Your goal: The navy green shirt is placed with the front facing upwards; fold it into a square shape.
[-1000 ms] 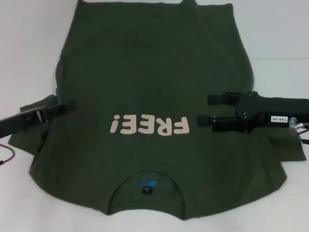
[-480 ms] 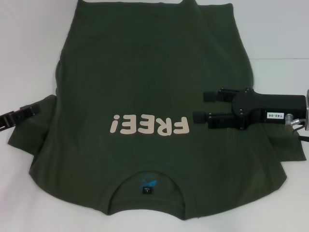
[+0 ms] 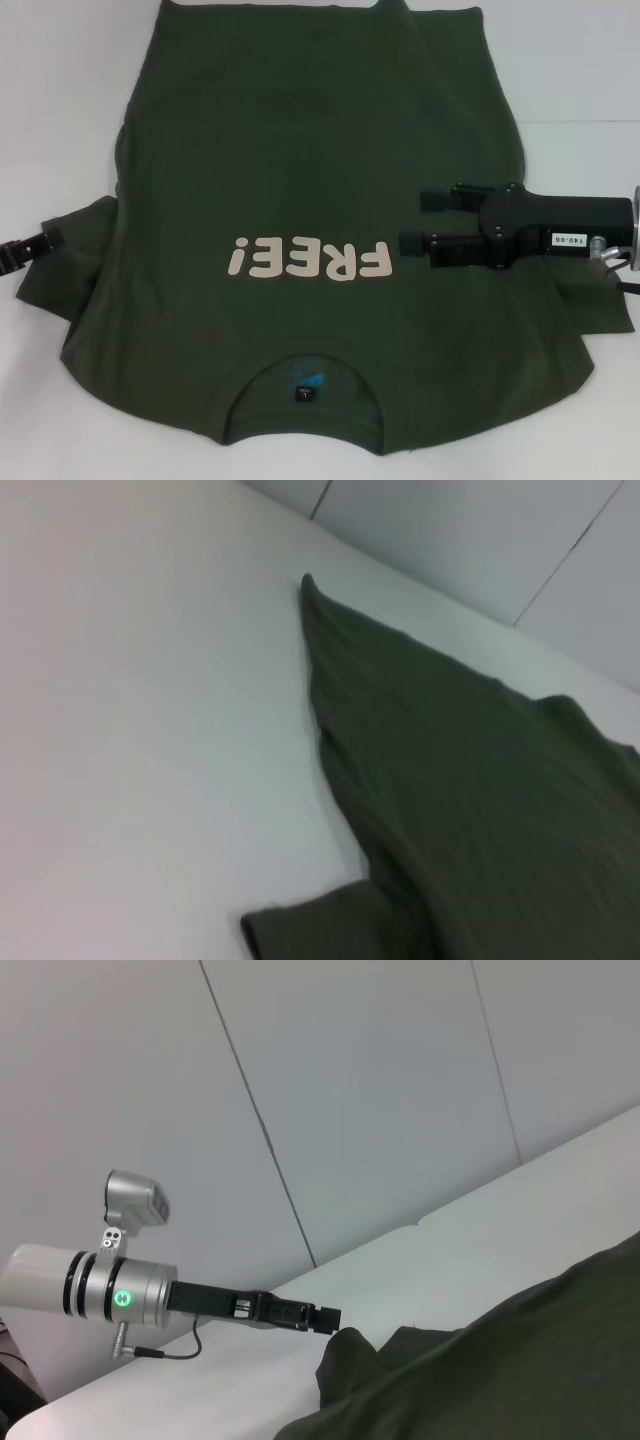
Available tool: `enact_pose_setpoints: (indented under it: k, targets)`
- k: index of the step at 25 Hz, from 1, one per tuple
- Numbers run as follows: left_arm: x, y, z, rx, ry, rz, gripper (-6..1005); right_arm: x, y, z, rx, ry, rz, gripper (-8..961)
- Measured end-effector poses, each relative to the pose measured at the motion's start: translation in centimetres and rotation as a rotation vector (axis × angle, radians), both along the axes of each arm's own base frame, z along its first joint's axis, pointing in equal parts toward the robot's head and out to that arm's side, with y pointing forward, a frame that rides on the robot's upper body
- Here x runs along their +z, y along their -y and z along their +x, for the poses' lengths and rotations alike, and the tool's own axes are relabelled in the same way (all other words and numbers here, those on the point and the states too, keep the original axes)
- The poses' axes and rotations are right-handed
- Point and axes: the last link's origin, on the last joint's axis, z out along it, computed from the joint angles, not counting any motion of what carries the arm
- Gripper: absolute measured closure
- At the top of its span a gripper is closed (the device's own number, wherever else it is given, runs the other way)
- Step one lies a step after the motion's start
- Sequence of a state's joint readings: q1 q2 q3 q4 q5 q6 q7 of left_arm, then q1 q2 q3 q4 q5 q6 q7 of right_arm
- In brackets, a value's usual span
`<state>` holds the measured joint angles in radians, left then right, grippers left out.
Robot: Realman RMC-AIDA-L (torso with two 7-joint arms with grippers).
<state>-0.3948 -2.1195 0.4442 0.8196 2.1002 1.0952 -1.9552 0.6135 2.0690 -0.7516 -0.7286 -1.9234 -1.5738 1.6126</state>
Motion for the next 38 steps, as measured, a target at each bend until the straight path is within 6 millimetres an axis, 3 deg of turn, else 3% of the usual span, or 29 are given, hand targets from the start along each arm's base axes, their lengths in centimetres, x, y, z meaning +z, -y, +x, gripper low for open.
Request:
enact_pose_setpoints:
  k: [22, 28, 33, 38]
  targets:
    - [-1.6, -0.3, 0.0, 0.004, -0.076, -0.09, 327, 0.0, 0.1, 0.2, -0.007, -0.001, 0.001, 28]
    - [-1.7, -0.4, 0.1, 0.0, -0.086, -0.099, 502, -0.1, 0.1, 0.2, -0.007, -0.002, 0.001, 28]
    - [-1.7, -0.4, 0.1, 0.0, -0.088, -0.097, 730, -0.1, 0.1, 0.2, -0.007, -0.002, 0.001, 28]
    - [-1.5, -0.5, 0.2, -0.002, -0.091, -0.095, 897, -0.1, 0.1, 0.2, -0.007, -0.002, 0.001, 29]
